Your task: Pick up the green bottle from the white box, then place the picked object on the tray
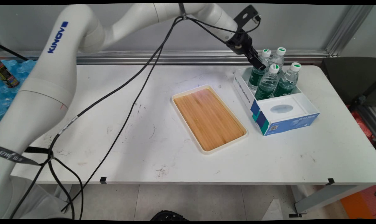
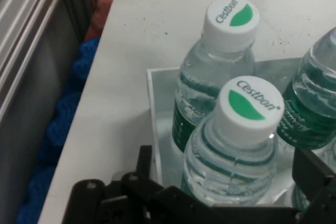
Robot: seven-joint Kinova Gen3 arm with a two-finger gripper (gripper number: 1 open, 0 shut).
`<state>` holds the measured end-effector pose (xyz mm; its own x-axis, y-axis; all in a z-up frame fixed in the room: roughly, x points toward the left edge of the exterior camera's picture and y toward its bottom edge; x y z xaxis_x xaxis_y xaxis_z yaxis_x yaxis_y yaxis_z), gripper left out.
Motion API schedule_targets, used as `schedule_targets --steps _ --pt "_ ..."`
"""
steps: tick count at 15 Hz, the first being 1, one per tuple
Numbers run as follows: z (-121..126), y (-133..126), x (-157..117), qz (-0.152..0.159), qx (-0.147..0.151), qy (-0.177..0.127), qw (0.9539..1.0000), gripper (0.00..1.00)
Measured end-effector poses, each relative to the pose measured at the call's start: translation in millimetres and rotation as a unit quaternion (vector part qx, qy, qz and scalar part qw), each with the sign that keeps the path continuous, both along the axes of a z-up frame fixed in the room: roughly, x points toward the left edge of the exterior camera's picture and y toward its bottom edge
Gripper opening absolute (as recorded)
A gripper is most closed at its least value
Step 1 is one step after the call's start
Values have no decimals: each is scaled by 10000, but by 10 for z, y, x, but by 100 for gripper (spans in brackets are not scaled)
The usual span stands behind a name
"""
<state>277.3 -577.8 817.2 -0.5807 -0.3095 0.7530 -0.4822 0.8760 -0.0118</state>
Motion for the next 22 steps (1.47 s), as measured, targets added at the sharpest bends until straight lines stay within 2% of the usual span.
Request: schedule_targets --steps 7,8,15,22 --pt "-153 -73 -116 -70 115 35 9999 100" --pt "-166 -78 -125 -82 130 42 9999 0" --pt "-86 -93 -121 -138 145 85 9998 0" --pt "424 68 12 -102 11 117 9999 0"
